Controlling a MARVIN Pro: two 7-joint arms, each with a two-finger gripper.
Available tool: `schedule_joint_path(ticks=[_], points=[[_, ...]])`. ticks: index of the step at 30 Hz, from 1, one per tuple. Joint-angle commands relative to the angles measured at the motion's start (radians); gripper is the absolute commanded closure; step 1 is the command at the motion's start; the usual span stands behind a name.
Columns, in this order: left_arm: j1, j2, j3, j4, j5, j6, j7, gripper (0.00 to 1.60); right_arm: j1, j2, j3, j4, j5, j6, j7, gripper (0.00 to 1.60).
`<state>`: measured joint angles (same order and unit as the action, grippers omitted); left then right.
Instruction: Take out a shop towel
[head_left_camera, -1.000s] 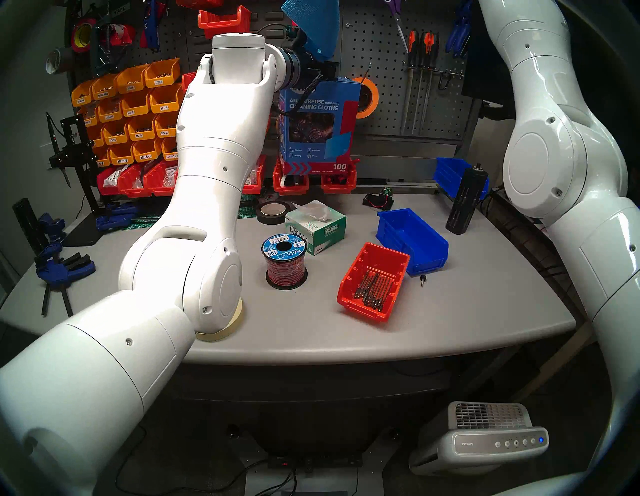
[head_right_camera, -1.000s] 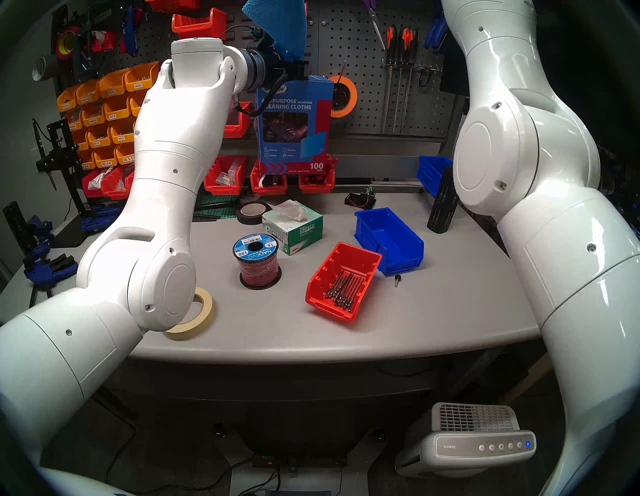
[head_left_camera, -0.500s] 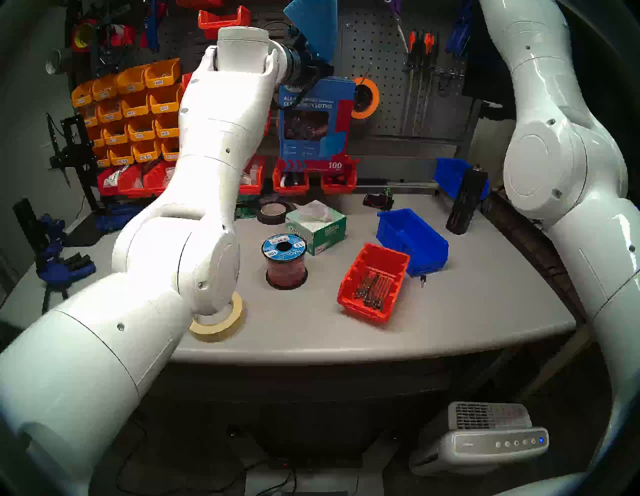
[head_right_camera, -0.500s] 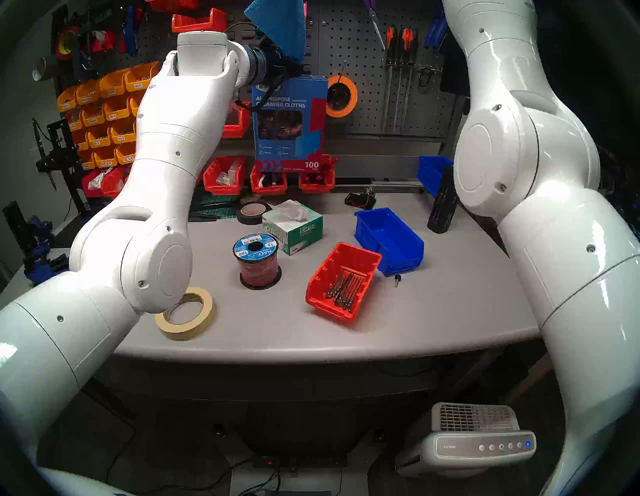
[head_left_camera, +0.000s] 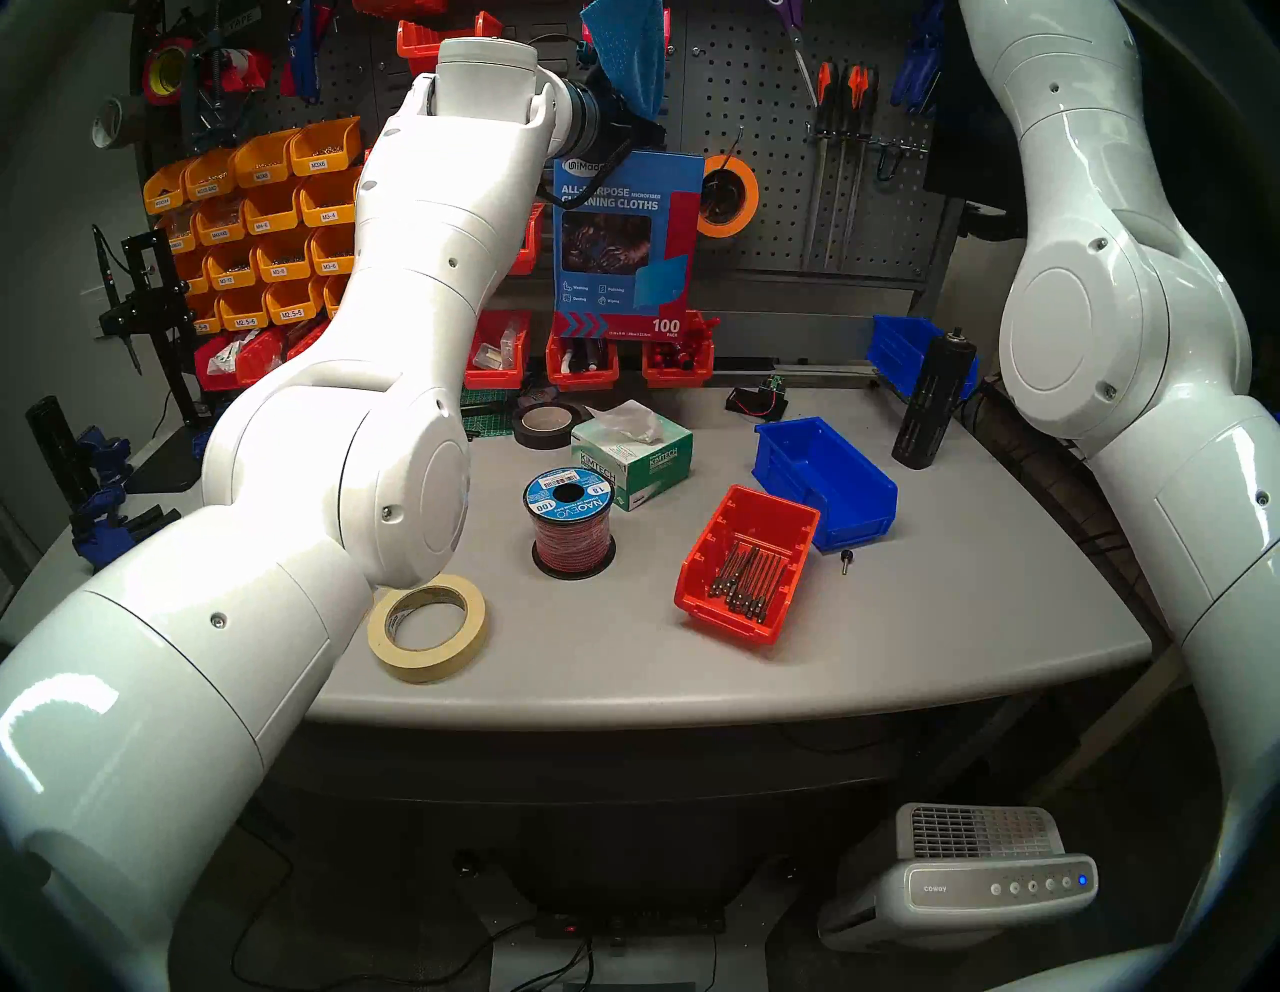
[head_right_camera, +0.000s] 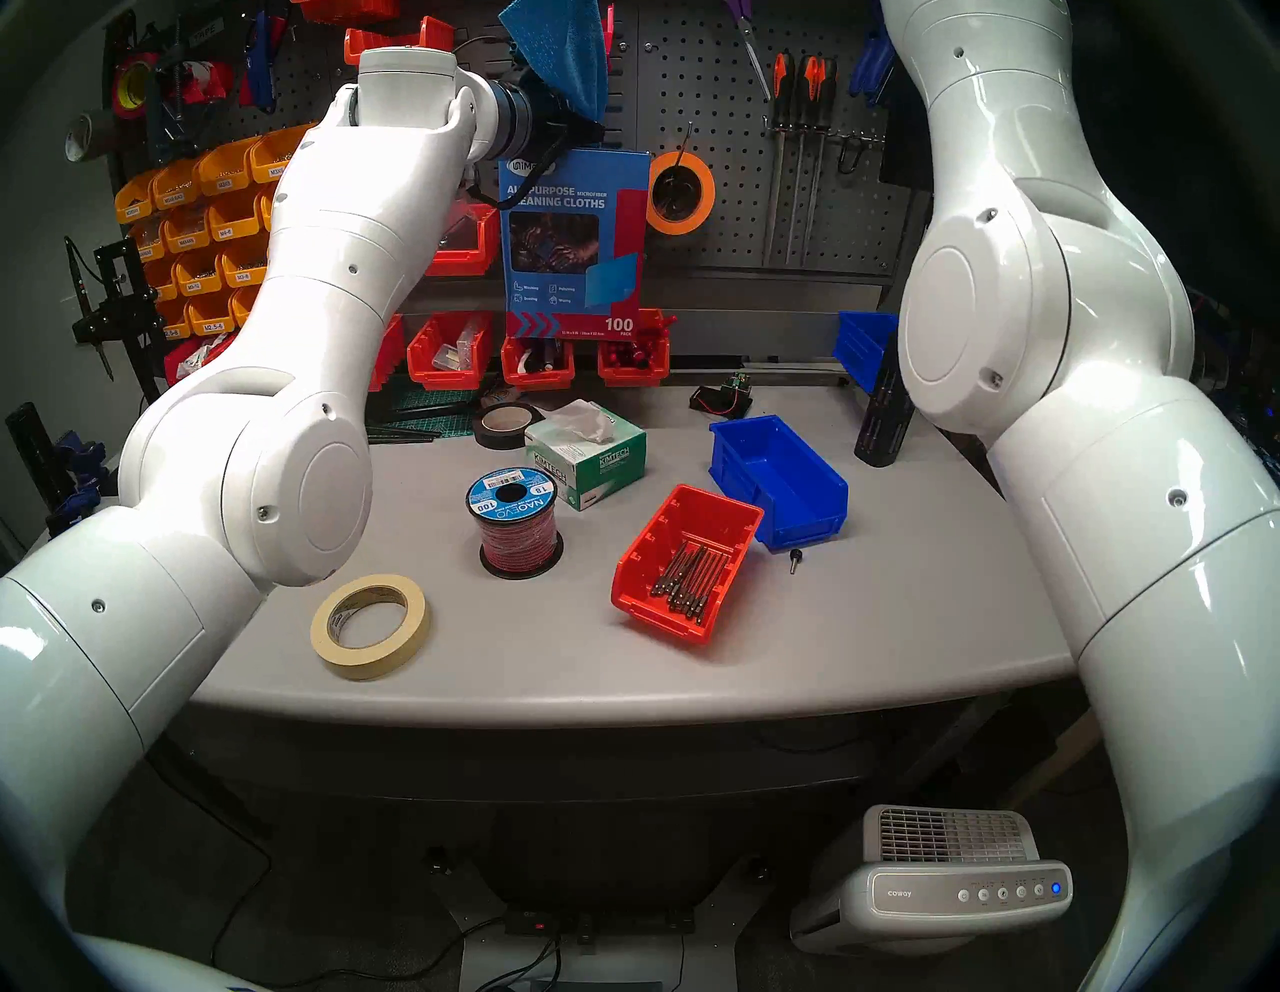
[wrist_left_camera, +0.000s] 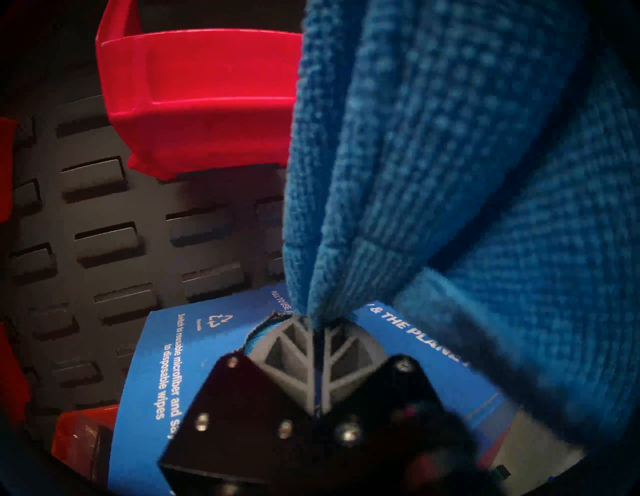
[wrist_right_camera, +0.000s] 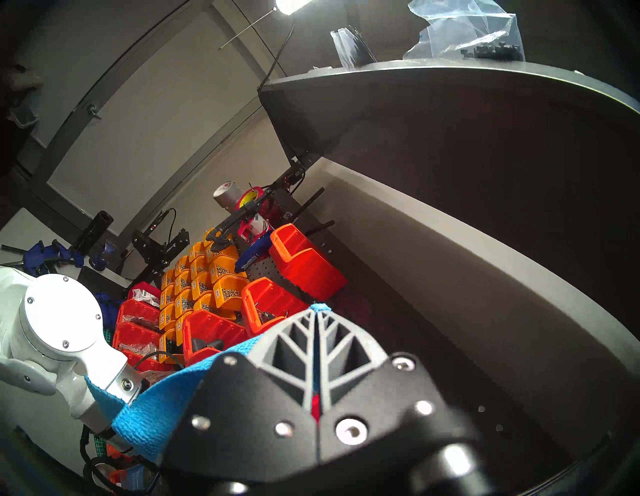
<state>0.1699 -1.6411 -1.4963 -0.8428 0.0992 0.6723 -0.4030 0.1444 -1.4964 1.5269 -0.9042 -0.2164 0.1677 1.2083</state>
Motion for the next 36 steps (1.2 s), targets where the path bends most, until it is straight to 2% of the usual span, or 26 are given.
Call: schedule_joint_path(ticks=[1, 7, 8, 9, 10, 11, 18, 24, 25, 26, 27, 28, 29, 30, 36], points=[[-0.095, 0.003, 0.001, 0.040, 0.004, -0.028, -0.001, 1.60, 0.065, 0.002, 0.036, -0.108, 0.032, -0.016, 0.006, 1.60], [-0.104, 0.002, 0.007, 0.067, 0.009, -0.044, -0.013, 1.60, 0.075, -0.007, 0.049, -0.168, 0.044, -0.027, 0.039, 1.60], [-0.104, 0.002, 0.008, 0.071, 0.011, -0.046, -0.014, 1.60, 0.085, -0.011, 0.049, -0.156, 0.046, -0.032, 0.046, 1.60], [-0.107, 0.002, 0.009, 0.078, 0.011, -0.051, -0.014, 1.60, 0.073, -0.013, 0.052, -0.187, 0.047, -0.027, 0.051, 1.60], [-0.108, 0.002, 0.010, 0.083, 0.012, -0.053, -0.014, 1.60, 0.082, -0.016, 0.052, -0.169, 0.052, -0.034, 0.058, 1.60], [-0.112, 0.002, 0.011, 0.092, 0.014, -0.057, -0.014, 1.60, 0.066, -0.017, 0.055, -0.204, 0.054, -0.027, 0.063, 1.60], [-0.140, 0.001, 0.015, 0.159, 0.022, -0.089, -0.010, 1.60, 0.022, -0.030, 0.070, -0.284, 0.080, -0.001, 0.108, 1.60], [-0.175, 0.000, 0.019, 0.234, 0.027, -0.136, -0.008, 1.60, -0.036, -0.032, 0.088, -0.387, 0.071, 0.069, 0.096, 1.60], [-0.180, 0.000, 0.018, 0.245, 0.027, -0.145, -0.007, 1.46, -0.049, -0.030, 0.089, -0.404, 0.065, 0.082, 0.089, 1.60], [-0.182, 0.000, 0.016, 0.247, 0.024, -0.154, -0.012, 1.20, -0.064, -0.027, 0.093, -0.418, 0.060, 0.095, 0.083, 1.60], [-0.186, -0.001, 0.013, 0.251, 0.022, -0.159, -0.012, 1.13, -0.074, -0.026, 0.096, -0.424, 0.056, 0.102, 0.079, 1.60], [-0.186, -0.001, 0.013, 0.251, 0.022, -0.159, -0.012, 1.13, -0.074, -0.026, 0.096, -0.424, 0.056, 0.102, 0.079, 1.60], [-0.188, 0.000, 0.013, 0.250, 0.022, -0.164, -0.015, 1.25, -0.084, -0.021, 0.097, -0.427, 0.051, 0.109, 0.075, 1.60], [-0.190, 0.001, 0.011, 0.252, 0.020, -0.168, -0.020, 1.60, -0.107, -0.015, 0.105, -0.433, 0.046, 0.121, 0.070, 1.60], [-0.178, 0.017, 0.012, 0.233, 0.020, -0.185, -0.060, 1.60, -0.207, 0.005, 0.139, -0.498, 0.042, 0.153, 0.079, 1.60]])
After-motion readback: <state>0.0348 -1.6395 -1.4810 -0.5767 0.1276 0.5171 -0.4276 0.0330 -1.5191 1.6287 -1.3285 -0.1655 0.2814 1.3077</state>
